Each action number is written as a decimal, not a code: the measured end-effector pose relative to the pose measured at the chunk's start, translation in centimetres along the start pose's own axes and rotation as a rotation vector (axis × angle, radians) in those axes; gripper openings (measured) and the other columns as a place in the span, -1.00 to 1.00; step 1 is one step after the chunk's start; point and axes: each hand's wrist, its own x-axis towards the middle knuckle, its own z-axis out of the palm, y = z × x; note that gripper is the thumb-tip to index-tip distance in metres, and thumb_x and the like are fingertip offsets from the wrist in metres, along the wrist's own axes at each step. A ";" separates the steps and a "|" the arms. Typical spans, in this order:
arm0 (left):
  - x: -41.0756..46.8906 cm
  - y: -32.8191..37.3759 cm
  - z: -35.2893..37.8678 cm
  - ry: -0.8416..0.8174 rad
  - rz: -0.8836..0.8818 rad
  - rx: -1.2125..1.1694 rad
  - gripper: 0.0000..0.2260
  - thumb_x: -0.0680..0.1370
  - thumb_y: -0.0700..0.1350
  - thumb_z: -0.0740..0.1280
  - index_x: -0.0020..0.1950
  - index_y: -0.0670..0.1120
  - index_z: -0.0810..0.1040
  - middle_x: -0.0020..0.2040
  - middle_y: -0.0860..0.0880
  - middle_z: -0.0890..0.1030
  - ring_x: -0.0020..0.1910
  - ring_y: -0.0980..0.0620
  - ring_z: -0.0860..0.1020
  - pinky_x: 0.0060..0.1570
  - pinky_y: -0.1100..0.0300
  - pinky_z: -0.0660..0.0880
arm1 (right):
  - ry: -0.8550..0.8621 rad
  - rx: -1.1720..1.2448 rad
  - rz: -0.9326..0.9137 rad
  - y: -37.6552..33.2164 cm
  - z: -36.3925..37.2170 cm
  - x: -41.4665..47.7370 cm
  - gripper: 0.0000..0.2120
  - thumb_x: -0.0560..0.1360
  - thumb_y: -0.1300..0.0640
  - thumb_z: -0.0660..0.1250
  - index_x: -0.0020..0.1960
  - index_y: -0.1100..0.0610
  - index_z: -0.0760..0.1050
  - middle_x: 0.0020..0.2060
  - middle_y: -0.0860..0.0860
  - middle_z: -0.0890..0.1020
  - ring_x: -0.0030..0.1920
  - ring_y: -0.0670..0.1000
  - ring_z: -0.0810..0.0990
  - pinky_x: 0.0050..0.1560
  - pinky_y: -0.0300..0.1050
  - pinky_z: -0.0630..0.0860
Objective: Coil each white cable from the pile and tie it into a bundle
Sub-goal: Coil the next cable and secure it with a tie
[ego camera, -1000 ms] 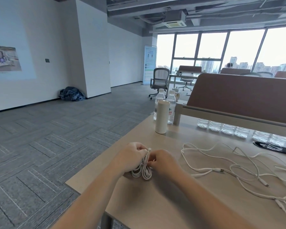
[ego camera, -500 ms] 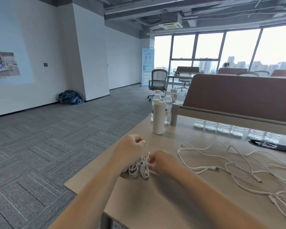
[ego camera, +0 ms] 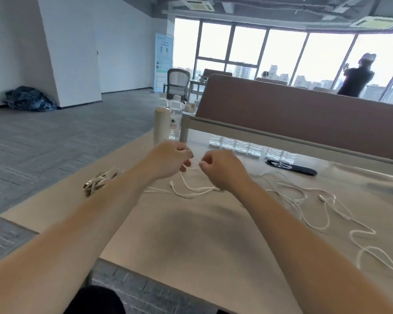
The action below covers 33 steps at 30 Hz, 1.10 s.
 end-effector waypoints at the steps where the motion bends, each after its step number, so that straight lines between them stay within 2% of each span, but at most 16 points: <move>1: 0.1 0.8 1.2 -0.027 0.016 -0.003 -0.84 0.62 -0.13 0.28 0.01 -0.14 0.64 -0.08 -0.10 0.71 -0.05 -0.13 0.70 0.08 -0.04 0.59 | 0.036 -0.005 0.018 1.4 -1.2 -0.7 -0.79 0.58 0.04 0.24 -0.08 0.09 0.62 -0.13 0.01 0.66 -0.10 0.08 0.58 -0.11 -0.05 0.51; 6: 0.2 4.8 6.6 -0.133 0.081 -0.002 -0.82 0.61 -0.13 0.28 0.06 -0.18 0.64 -0.05 -0.10 0.71 -0.03 -0.13 0.69 0.07 -0.03 0.60 | 0.143 -0.001 0.122 7.8 -6.5 -3.9 -0.74 0.56 0.09 0.22 -0.30 0.08 0.44 -0.36 -0.04 0.52 -0.26 0.07 0.46 -0.32 -0.09 0.30; 9: 0.7 6.2 9.5 -0.178 0.092 0.012 -0.82 0.60 -0.12 0.28 0.02 -0.17 0.64 -0.03 -0.12 0.70 -0.06 -0.10 0.69 0.09 -0.08 0.60 | 0.131 0.000 0.229 11.3 -8.5 -6.0 -0.72 0.56 0.09 0.21 -0.31 0.15 0.40 -0.33 0.03 0.54 -0.26 0.10 0.47 -0.30 -0.05 0.36; 11: 1.0 6.8 11.1 -0.187 0.099 0.021 -0.81 0.59 -0.10 0.28 0.01 -0.18 0.63 -0.06 -0.10 0.68 -0.12 -0.07 0.66 0.10 -0.11 0.59 | 0.091 0.000 0.303 13.3 -9.0 -7.3 -0.72 0.55 0.09 0.23 -0.30 0.16 0.41 -0.32 0.04 0.54 -0.27 0.10 0.46 -0.27 -0.05 0.39; 13: 1.4 6.9 12.6 -0.179 0.096 0.035 -0.80 0.59 -0.10 0.28 0.01 -0.20 0.61 -0.12 -0.08 0.60 -0.18 -0.06 0.59 0.09 -0.13 0.58 | 0.030 -0.004 0.355 14.9 -8.8 -8.3 -0.79 0.54 0.08 0.24 -0.21 0.14 0.53 -0.25 0.02 0.59 -0.21 0.09 0.53 -0.24 -0.07 0.42; 15: 2.1 6.9 13.7 -0.163 0.082 0.058 -0.81 0.59 -0.11 0.26 0.00 -0.20 0.61 -0.13 -0.05 0.57 -0.16 -0.05 0.54 0.10 -0.11 0.57 | -0.018 -0.015 0.400 16.3 -8.1 -8.9 -0.84 0.55 0.05 0.25 -0.14 0.06 0.55 -0.20 -0.07 0.59 -0.15 0.02 0.53 -0.29 -0.16 0.31; 17: 2.7 6.7 14.6 -0.154 0.052 0.108 -0.85 0.59 -0.11 0.26 -0.04 -0.11 0.61 -0.13 0.03 0.56 -0.13 -0.05 0.55 0.15 -0.05 0.56 | -0.082 -0.037 0.426 17.5 -7.2 -9.1 -0.87 0.54 0.04 0.27 -0.14 0.02 0.54 -0.16 -0.07 0.59 -0.10 0.03 0.55 -0.27 -0.17 0.32; 19: 3.4 6.4 15.3 -0.161 0.026 0.124 -0.91 0.60 -0.10 0.27 0.00 -0.01 0.57 -0.11 0.07 0.54 -0.05 -0.07 0.58 0.19 -0.02 0.56 | -0.169 -0.102 0.456 18.5 -6.2 -8.9 -0.87 0.51 0.04 0.30 -0.20 0.04 0.49 -0.22 -0.03 0.57 -0.12 0.07 0.54 -0.31 -0.15 0.32; 21: 3.9 6.2 15.9 -0.171 -0.011 0.119 -0.93 0.59 -0.13 0.27 0.00 -0.02 0.54 -0.11 -0.02 0.55 -0.04 -0.13 0.58 0.15 0.00 0.55 | -0.245 -0.140 0.508 19.4 -5.1 -8.4 -0.79 0.48 0.05 0.34 -0.28 0.06 0.39 -0.26 0.03 0.51 -0.18 0.09 0.49 -0.33 -0.16 0.29; 24: 4.7 5.8 16.9 -0.208 -0.059 0.084 -0.88 0.57 -0.25 0.24 -0.12 -0.15 0.53 -0.07 -0.19 0.53 0.00 -0.16 0.56 -0.02 0.09 0.46 | -0.295 -0.138 0.510 20.1 -4.0 -7.6 -0.96 0.48 0.15 0.33 -0.12 0.11 0.55 -0.12 0.10 0.59 -0.16 0.11 0.57 -0.19 -0.16 0.44; 27: 5.4 5.9 17.5 -0.187 -0.036 0.071 -0.82 0.58 -0.12 0.28 -0.17 -0.18 0.54 -0.08 -0.19 0.61 -0.04 -0.17 0.59 0.12 -0.05 0.56 | -0.268 -0.122 0.497 20.6 -3.6 -7.1 -0.79 0.45 0.27 0.26 0.02 0.13 0.60 0.00 0.11 0.63 -0.07 0.14 0.58 -0.12 -0.12 0.50; 29: 5.7 5.9 17.6 -0.162 -0.006 0.026 -0.73 0.48 -0.04 0.30 -0.16 -0.26 0.61 -0.14 -0.16 0.71 -0.04 -0.23 0.65 0.15 -0.16 0.57 | -0.208 -0.121 0.473 20.4 -3.6 -6.9 -0.76 0.44 0.28 0.23 0.05 0.10 0.54 0.01 0.09 0.63 -0.01 0.15 0.56 -0.06 -0.06 0.55; 31: 5.8 6.2 17.8 -0.162 0.009 -0.024 -0.77 0.49 -0.09 0.30 -0.18 -0.24 0.62 -0.25 -0.10 0.71 -0.03 -0.25 0.68 0.14 -0.19 0.57 | -0.125 -0.059 0.491 20.4 -4.0 -6.8 -0.76 0.47 0.28 0.20 0.08 0.07 0.49 0.01 0.05 0.62 0.01 0.15 0.56 -0.07 -0.05 0.51; 33: 6.0 6.4 17.9 -0.131 0.036 -0.045 -0.87 0.54 -0.21 0.26 -0.16 -0.18 0.57 -0.30 -0.07 0.68 -0.11 -0.18 0.71 0.11 -0.21 0.59 | -0.038 0.025 0.528 20.2 -4.7 -6.7 -0.74 0.50 0.29 0.18 0.11 0.05 0.47 0.00 0.00 0.57 -0.03 0.11 0.53 -0.08 -0.08 0.44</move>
